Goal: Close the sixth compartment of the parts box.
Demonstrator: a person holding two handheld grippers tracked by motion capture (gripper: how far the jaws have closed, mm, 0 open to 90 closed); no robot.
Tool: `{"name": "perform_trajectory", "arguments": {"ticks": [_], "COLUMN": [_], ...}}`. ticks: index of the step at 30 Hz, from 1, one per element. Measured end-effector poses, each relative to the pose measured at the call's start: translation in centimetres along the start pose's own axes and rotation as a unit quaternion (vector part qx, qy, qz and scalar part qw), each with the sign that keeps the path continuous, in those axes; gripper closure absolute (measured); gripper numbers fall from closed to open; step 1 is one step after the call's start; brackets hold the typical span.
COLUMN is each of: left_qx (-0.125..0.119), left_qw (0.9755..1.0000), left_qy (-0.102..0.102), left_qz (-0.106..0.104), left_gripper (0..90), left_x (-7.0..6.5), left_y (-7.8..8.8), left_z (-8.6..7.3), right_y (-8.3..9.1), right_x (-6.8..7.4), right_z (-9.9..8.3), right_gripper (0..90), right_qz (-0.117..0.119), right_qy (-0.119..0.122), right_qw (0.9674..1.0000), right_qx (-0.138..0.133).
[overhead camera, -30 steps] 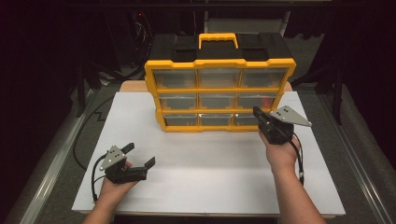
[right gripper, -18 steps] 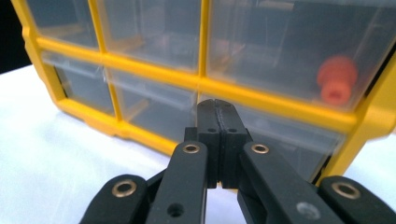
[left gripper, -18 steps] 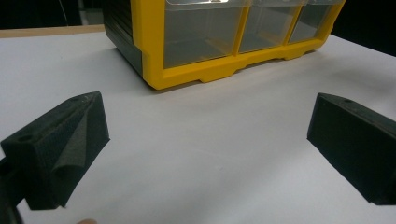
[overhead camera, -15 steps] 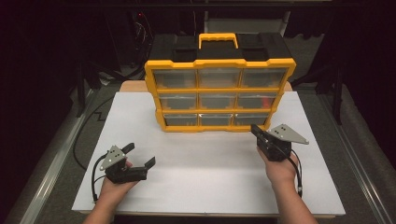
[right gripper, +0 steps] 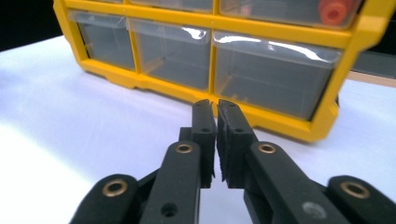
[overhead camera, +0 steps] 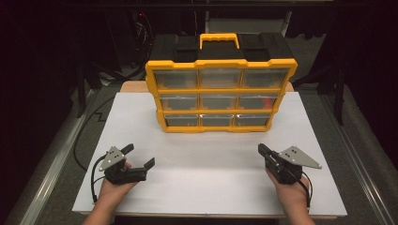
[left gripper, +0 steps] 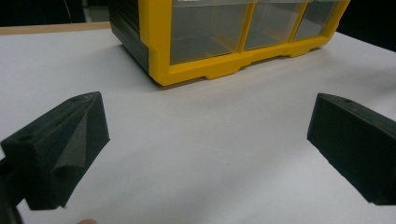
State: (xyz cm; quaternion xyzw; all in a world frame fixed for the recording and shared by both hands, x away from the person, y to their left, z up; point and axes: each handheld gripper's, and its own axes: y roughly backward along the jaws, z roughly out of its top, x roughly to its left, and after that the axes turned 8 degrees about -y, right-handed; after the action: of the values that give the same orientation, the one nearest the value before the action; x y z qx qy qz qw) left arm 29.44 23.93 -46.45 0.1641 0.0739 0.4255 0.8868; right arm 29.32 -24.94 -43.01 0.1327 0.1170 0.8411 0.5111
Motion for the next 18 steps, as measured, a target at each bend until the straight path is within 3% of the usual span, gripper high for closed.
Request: {"name": "perform_trajectory", "arguments": {"ticks": [4, 8, 18], "left_qx": [0.003, 0.004, 0.007], "left_qw": [1.0, 1.0, 1.0], "left_qy": [-0.001, -0.004, -0.005], "left_qz": [-0.002, -0.002, -0.002], "left_gripper": [0.3, 0.2, 0.2], "left_x": [-0.1, -0.3, -0.4], "left_y": [0.1, 0.1, 0.0], "left_z": [0.0, 0.0, 0.0], "right_y": [0.9, 0.3, -0.5], "right_x": [-0.5, -0.9, -1.5], "right_z": [-1.5, -2.3, -2.2], "right_gripper": [79.2, 68.5, 28.2], "right_qz": [-0.004, -0.005, 0.015], "right_qy": [0.008, 0.004, -0.017], "right_qw": [1.0, 0.9996, 0.9993], "right_qx": [0.002, 0.027, 0.03]}}
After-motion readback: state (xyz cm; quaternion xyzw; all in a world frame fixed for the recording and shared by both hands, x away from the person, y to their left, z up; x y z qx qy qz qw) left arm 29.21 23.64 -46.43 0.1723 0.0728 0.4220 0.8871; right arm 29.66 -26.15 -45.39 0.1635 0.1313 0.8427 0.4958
